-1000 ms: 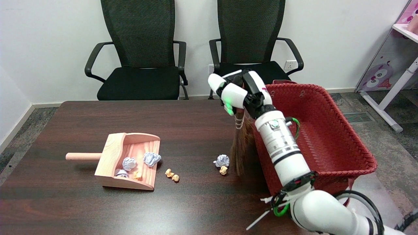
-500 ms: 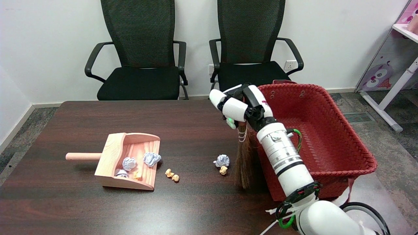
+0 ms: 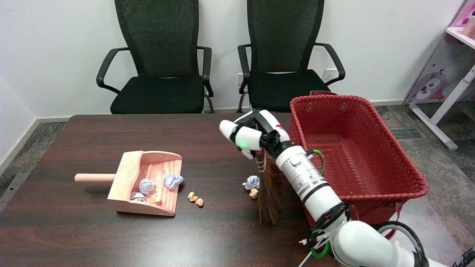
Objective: Sweep the paper ball into the dustpan.
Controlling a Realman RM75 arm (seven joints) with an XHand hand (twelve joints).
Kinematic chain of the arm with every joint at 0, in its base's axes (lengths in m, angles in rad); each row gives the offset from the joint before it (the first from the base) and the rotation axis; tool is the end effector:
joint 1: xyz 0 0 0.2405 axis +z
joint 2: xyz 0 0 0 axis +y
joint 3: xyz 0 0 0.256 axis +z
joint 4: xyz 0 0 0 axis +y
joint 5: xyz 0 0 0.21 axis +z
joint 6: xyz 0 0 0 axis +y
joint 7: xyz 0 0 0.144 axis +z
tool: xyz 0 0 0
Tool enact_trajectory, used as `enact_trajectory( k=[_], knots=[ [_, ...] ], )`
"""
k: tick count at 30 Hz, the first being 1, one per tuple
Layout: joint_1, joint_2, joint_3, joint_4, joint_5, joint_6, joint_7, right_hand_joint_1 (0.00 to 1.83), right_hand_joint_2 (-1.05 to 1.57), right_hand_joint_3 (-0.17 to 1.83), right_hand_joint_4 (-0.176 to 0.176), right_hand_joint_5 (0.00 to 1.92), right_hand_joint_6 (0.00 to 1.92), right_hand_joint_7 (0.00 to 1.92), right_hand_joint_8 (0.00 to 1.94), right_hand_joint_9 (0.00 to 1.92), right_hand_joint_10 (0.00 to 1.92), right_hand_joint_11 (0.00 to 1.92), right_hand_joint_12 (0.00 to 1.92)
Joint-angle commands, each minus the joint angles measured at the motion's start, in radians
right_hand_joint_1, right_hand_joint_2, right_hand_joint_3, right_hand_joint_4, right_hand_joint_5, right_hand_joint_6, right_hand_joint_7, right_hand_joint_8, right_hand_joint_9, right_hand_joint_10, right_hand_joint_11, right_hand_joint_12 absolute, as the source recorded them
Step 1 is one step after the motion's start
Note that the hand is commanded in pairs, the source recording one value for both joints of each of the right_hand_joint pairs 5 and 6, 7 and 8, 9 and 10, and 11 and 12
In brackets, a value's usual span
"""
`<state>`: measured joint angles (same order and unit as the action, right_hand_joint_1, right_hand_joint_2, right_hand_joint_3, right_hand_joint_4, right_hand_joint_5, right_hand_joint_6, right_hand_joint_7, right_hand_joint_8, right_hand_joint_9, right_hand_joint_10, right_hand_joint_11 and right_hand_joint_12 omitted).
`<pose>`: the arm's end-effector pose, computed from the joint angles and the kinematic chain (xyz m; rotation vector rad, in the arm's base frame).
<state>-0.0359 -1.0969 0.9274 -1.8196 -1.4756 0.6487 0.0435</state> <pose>-0.2297 -0.2974 0.2170 1.4048 -1.0413 1.1050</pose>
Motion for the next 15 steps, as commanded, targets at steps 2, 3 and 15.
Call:
enact_trajectory(
  k=[2,3,15],
  knots=[
    [0.134,0.006,-0.107,0.118,0.113,-0.095,0.28,0.98,1.41,1.63,-0.008,1.92,1.92,1.92,1.92,1.92,1.92,1.92,1.92],
    [0.142,0.002,-0.109,0.129,0.104,-0.095,0.326,0.98,1.38,1.65,-0.007,1.92,1.92,1.92,1.92,1.92,1.92,1.92,1.92],
    [0.274,-0.045,-0.185,0.223,0.099,-0.095,0.741,0.96,1.25,1.57,-0.008,1.92,1.92,1.92,1.92,1.92,1.92,1.92,1.92]
  ],
)
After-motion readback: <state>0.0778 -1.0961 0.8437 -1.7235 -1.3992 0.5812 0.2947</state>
